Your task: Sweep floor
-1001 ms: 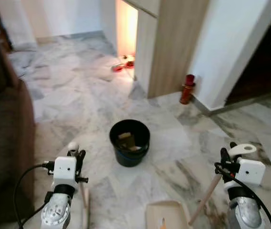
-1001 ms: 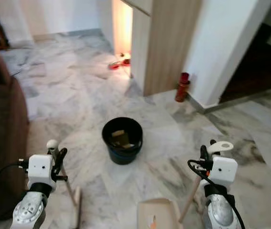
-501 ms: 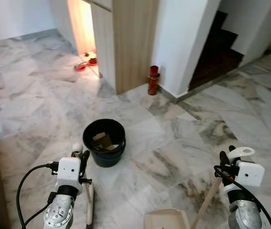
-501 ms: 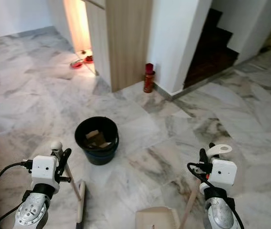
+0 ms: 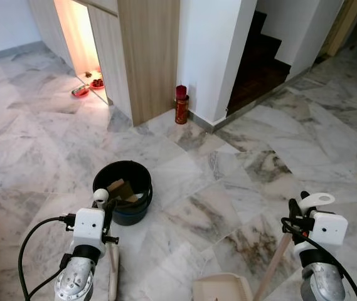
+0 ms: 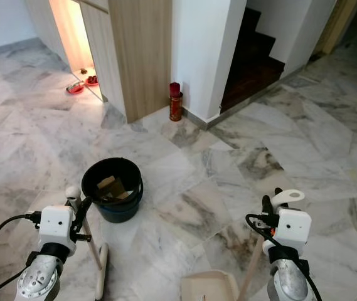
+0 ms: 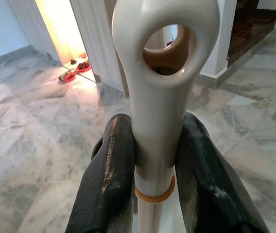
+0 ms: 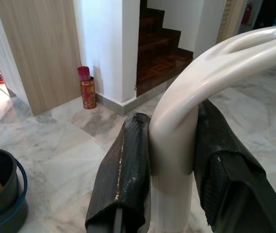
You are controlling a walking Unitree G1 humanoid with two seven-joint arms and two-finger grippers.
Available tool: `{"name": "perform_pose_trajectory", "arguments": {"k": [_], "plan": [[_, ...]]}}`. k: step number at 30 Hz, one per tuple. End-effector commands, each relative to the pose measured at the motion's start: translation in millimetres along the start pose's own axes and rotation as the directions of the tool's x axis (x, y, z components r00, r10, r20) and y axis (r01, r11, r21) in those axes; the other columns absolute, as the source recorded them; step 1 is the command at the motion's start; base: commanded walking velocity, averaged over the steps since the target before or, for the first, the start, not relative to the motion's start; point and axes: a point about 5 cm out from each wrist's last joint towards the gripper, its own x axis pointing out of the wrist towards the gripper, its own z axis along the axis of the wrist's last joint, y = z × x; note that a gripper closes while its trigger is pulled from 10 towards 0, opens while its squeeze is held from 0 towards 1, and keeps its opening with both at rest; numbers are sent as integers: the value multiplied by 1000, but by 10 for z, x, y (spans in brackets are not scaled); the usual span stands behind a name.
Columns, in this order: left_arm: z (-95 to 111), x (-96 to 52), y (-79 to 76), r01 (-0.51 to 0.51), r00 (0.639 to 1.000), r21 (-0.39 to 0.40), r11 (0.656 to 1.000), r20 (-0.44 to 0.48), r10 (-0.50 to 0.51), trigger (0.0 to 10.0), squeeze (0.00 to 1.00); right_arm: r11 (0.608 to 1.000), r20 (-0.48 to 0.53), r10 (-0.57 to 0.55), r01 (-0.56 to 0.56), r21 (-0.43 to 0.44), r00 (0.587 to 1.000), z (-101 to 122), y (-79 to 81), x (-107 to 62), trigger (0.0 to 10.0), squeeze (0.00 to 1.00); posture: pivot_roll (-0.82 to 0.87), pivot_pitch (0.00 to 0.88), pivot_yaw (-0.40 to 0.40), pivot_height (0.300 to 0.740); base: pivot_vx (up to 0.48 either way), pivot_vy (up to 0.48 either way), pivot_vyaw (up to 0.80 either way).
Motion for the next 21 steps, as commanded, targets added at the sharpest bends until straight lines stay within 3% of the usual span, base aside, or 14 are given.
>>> {"name": "perform_pose_trajectory", "arguments": {"k": [1,5,12,21], "plan": [[120,60,30,-2,999,44,999,47,0,10000,0,1000,35,-4,3,4,999,88,21,39,10000,0,-8,0,-25,740,0,-368,-788],[137,98,29,-1,999,56,998,52,-2,10000,0,1000,40,-1,1,6,999,102,33,60,10000,0,-13,0,-23,740,0,-480,-788],[145,128,53,-11,999,44,999,52,9,10000,0,1000,47,-22,22,7,999,122,8,84,10000,0,-21,0,-20,740,0,0,-788],[127,167,96,-30,998,45,999,48,28,10000,0,1000,55,-10,10,13,998,126,108,90,10000,0,-30,0,-17,740,0,0,-788]]}}
